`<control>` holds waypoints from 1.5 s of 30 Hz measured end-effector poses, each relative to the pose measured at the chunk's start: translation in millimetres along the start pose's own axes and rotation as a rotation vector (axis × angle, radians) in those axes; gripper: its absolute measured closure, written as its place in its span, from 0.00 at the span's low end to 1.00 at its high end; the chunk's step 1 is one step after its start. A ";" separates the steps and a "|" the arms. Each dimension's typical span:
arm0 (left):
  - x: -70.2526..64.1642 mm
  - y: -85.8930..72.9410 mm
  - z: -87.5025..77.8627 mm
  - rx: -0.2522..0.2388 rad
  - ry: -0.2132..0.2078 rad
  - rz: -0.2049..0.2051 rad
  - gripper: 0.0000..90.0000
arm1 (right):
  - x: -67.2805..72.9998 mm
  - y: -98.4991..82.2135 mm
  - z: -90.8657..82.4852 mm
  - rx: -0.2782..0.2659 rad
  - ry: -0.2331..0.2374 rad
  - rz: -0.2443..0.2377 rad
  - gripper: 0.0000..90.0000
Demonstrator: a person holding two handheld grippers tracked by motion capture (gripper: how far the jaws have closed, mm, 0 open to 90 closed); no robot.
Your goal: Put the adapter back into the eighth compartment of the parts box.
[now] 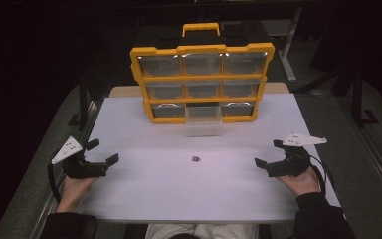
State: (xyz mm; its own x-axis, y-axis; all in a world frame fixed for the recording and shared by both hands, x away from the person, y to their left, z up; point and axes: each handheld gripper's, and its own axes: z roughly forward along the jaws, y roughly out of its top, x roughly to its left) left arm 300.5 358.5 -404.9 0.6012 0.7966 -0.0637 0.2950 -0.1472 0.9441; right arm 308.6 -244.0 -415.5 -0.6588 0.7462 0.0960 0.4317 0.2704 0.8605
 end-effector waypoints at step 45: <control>-1.5 -2.7 2.2 0.015 0.006 0.010 0.00 | 16.1 23.3 10.8 0.101 0.048 -0.099 0.00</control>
State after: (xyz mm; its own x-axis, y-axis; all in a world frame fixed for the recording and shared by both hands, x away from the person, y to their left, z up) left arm 300.4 356.4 -408.1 0.6000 0.7983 -0.0527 0.3004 -0.1637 0.9397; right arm 314.6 -219.1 -399.2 -0.7288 0.6836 0.0385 0.4213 0.4034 0.8123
